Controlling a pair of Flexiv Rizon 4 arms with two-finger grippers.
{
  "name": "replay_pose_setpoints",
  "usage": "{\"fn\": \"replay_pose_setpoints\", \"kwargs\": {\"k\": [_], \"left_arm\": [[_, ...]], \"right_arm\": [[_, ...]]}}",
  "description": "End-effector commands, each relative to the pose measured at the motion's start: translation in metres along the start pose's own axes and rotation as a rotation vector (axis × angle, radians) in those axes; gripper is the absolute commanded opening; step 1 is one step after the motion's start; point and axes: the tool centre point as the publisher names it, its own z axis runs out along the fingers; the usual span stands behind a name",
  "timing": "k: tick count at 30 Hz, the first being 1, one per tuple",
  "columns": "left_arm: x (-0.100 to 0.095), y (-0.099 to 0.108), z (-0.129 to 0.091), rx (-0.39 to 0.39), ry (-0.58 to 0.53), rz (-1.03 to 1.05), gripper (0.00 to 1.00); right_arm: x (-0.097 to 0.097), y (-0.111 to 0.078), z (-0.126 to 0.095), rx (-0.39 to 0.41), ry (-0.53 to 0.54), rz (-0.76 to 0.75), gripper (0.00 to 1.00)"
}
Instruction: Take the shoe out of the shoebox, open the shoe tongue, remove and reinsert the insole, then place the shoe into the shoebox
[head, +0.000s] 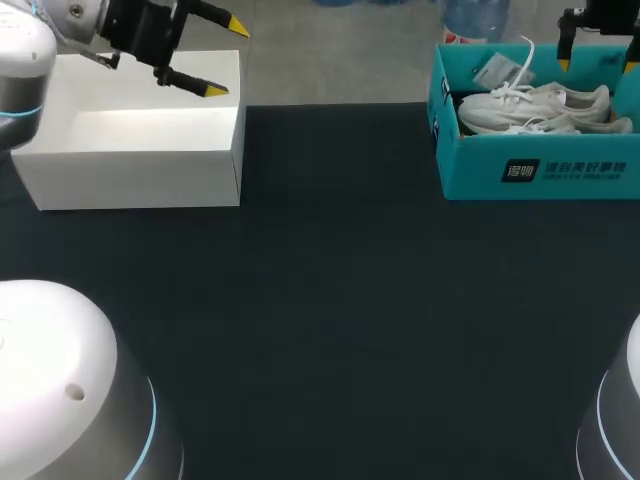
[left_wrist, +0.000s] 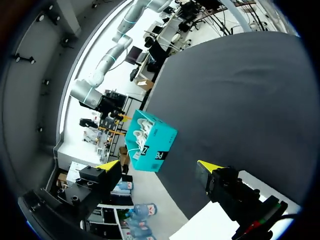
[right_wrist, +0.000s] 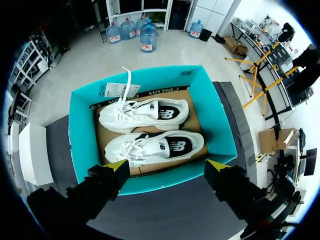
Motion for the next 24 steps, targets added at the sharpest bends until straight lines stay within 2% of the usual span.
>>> {"fn": "replay_pose_setpoints", "kwargs": {"k": [1,2,4,5,6,7,8,9,10,13,14,16,17,20,24], "left_arm": [[0.004,-0.008,0.001,-0.520,-0.055,-0.318,1.00],[0.002,-0.010,0.002,-0.542,-0.042,-0.366,1.00],[-0.003,-0.009,0.008,-0.645,-0.002,-0.477,1.00],[-0.005,-0.008,0.008,-0.659,0.020,-0.518,1.00],[-0.009,-0.006,0.012,-0.740,0.045,-0.582,1.00],[-0.011,-0.004,0.013,-0.765,0.056,-0.623,1.00],[-0.015,0.000,0.017,-0.855,0.089,-0.697,1.00],[-0.018,0.003,0.018,-0.872,0.087,-0.742,1.00],[-0.020,0.007,0.020,-0.937,0.119,-0.799,1.00],[-0.023,0.022,0.025,-1.058,0.179,-0.958,1.00],[-0.024,0.028,0.026,-1.070,0.197,-1.007,1.00],[-0.022,0.041,0.031,-1.155,0.208,-1.086,1.00],[-0.020,0.045,0.032,-1.161,0.207,-1.116,1.00],[-0.013,0.055,0.034,-1.247,0.235,-1.218,1.00],[-0.005,0.058,0.031,-1.287,0.231,-1.302,1.00]], "right_arm": [[-0.001,-0.001,0.000,-0.002,0.001,0.001,1.00],[-0.001,-0.001,0.000,-0.002,0.001,0.001,1.00],[-0.001,-0.001,0.000,-0.002,0.001,0.001,1.00],[-0.001,-0.001,0.000,-0.002,0.001,0.001,1.00],[-0.001,-0.001,0.000,-0.002,0.001,0.001,1.00],[-0.001,-0.001,0.000,-0.002,0.001,0.001,1.00],[-0.001,-0.001,0.000,-0.002,0.001,0.001,1.00],[-0.001,-0.001,0.000,-0.002,0.001,0.001,1.00],[-0.001,-0.001,0.000,-0.002,0.001,0.001,1.00],[-0.001,-0.001,0.000,-0.002,0.001,0.001,1.00],[-0.001,-0.001,0.000,-0.002,0.001,0.001,1.00],[-0.001,-0.001,0.000,-0.002,0.001,0.001,1.00],[-0.001,-0.001,0.000,-0.002,0.001,0.001,1.00],[-0.001,-0.001,0.000,-0.002,0.001,0.001,1.00],[-0.001,-0.001,0.000,-0.002,0.001,0.001,1.00]]}}
